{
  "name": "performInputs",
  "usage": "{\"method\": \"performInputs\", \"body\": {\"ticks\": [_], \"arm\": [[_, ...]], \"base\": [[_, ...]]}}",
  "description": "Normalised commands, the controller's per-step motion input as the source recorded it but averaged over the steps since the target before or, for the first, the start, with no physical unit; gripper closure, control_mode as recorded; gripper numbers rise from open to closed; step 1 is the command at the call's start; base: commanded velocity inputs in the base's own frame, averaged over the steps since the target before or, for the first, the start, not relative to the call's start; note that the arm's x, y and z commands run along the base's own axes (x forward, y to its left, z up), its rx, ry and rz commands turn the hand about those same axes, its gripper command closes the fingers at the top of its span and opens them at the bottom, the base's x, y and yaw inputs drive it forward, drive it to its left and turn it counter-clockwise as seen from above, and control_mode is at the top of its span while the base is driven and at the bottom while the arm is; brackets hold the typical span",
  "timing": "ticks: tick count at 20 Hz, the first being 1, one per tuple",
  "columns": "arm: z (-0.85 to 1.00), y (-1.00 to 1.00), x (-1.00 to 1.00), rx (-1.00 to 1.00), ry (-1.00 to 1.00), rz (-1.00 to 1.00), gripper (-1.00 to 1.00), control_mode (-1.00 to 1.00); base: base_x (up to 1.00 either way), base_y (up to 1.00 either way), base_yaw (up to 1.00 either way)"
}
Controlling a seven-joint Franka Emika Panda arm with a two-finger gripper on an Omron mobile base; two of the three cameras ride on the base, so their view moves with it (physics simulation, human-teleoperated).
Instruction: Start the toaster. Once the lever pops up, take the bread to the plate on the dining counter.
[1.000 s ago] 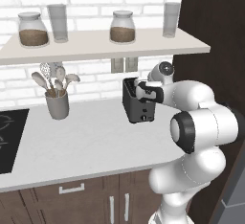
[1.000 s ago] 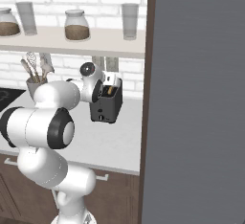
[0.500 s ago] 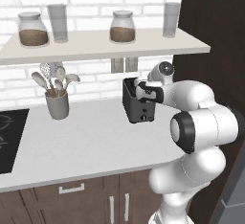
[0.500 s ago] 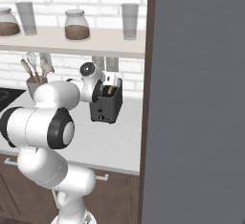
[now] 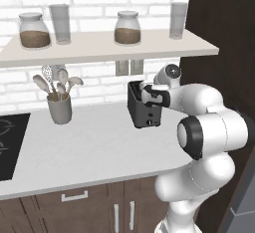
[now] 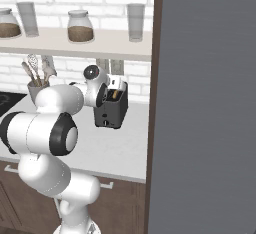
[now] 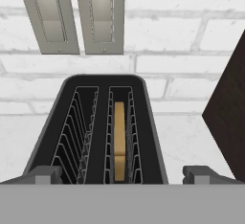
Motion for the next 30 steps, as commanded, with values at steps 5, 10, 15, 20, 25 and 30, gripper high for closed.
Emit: {"method": "performInputs", "body": {"ticks": [5,10,15,20,25,30], "arm": [[0.00,0.00,0.00,0.00,0.00,0.00,-1.00,-1.00],[0.00,0.00,0.00,0.00,0.00,0.00,-1.00,-1.00],[0.00,0.00,0.00,0.00,0.00,0.00,-1.00,-1.00],[0.00,0.00,0.00,0.00,0.00,0.00,-1.00,-1.00],[0.00,0.00,0.00,0.00,0.00,0.00,-1.00,-1.00],[0.00,0.00,0.00,0.00,0.00,0.00,-1.00,-1.00]], "base": [[0.00,0.00,0.00],[0.00,0.00,0.00],[0.00,0.00,0.00],[0.00,0.00,0.00],[0.00,0.00,0.00],[0.00,0.00,0.00]]}}
